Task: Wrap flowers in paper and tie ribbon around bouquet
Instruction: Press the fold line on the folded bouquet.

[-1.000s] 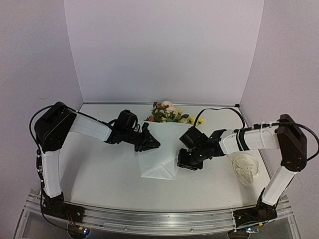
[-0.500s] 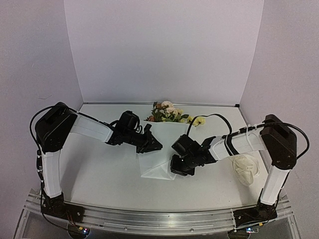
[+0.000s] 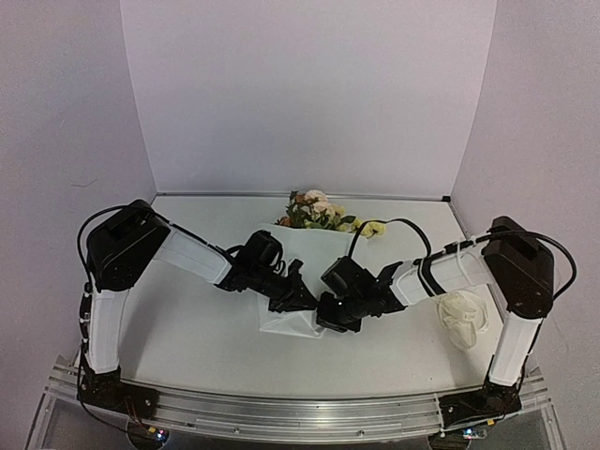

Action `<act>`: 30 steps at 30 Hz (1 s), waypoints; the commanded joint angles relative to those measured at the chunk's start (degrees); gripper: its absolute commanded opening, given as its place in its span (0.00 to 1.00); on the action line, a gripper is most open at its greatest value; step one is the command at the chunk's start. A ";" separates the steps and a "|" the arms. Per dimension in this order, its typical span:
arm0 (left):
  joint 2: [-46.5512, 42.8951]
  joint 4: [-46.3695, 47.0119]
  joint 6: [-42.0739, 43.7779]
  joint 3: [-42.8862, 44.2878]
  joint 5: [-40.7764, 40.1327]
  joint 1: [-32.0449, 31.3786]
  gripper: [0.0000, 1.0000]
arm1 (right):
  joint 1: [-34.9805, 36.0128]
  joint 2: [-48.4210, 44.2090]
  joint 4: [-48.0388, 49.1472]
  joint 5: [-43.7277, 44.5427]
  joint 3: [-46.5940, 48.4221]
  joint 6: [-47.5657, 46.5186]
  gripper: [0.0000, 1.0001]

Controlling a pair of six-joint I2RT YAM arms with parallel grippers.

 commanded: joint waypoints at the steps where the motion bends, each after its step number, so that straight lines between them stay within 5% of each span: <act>1: 1.76 -2.77 -1.18 1.88 -3.26 0.25 0.10 | 1.57 -2.11 -0.70 1.14 -1.05 -0.68 0.14; 30: 3.08 -4.06 -3.13 -0.69 -4.71 0.22 0.07 | 8.21 -2.24 7.12 -0.34 -12.21 4.25 0.16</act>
